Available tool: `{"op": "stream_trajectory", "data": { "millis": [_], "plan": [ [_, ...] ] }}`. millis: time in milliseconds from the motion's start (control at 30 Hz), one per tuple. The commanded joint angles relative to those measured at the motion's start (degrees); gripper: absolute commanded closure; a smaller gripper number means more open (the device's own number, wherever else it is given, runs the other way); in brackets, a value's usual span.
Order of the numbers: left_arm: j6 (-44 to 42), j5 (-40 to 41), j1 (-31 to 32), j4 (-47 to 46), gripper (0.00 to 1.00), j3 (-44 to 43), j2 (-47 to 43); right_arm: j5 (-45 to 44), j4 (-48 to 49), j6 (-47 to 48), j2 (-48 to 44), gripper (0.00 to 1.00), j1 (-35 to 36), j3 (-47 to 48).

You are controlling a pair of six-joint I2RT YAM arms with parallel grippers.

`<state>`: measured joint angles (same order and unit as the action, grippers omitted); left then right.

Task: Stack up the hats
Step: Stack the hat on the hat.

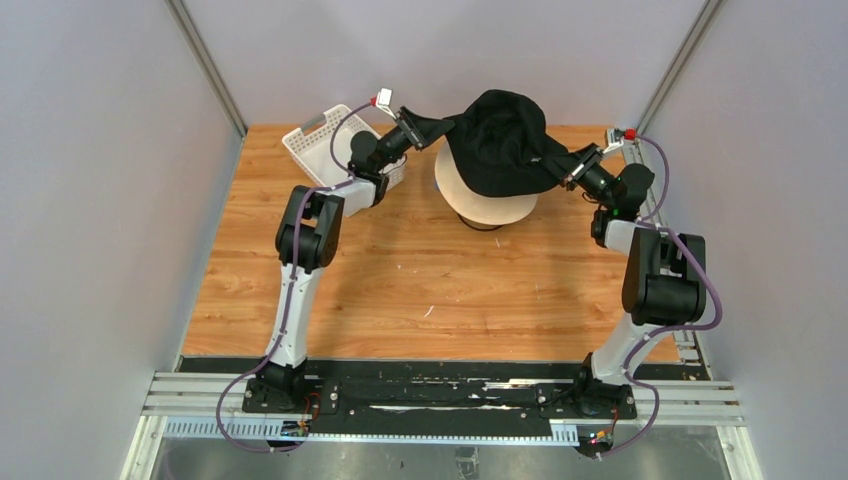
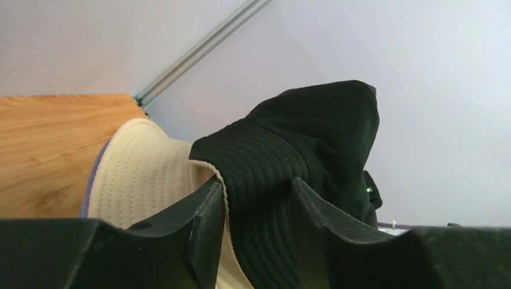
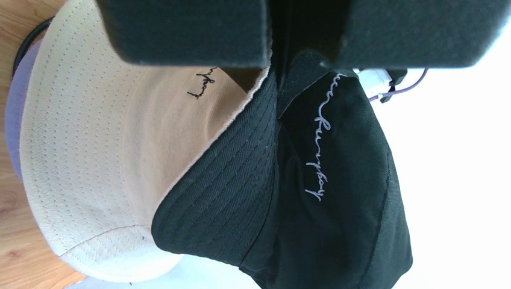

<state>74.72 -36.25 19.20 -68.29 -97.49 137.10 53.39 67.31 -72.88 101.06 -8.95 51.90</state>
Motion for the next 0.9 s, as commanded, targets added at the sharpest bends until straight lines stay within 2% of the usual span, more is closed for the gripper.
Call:
{"op": "stream_trajectory", "data": {
  "millis": [0,200,367,600,700,867],
  "plan": [
    [2.2,-1.7,0.3,-5.8,0.6,0.4,-0.2,0.7,2.7,-0.2,1.0,0.99,-1.0,1.4],
    [3.6,-1.3,0.3,-8.4,0.8,5.3,-3.4,0.7,2.8,-0.1,1.3,0.99,-1.0,1.6],
    [2.7,0.5,0.1,-10.3,0.81,11.6,-6.0,0.1,2.9,0.7,2.3,0.99,-1.8,2.1],
    [6.8,1.6,0.1,-15.9,0.87,13.7,-2.4,0.1,5.0,-0.4,8.1,0.99,-2.4,5.0],
    [6.1,1.9,0.1,-15.5,0.89,15.3,-2.3,-0.2,5.9,-0.7,10.4,0.99,-2.6,4.9],
    [1.7,2.5,0.1,-11.5,0.98,20.3,-4.8,-0.8,4.3,1.4,11.7,0.99,-2.6,4.0]
  ]
}}
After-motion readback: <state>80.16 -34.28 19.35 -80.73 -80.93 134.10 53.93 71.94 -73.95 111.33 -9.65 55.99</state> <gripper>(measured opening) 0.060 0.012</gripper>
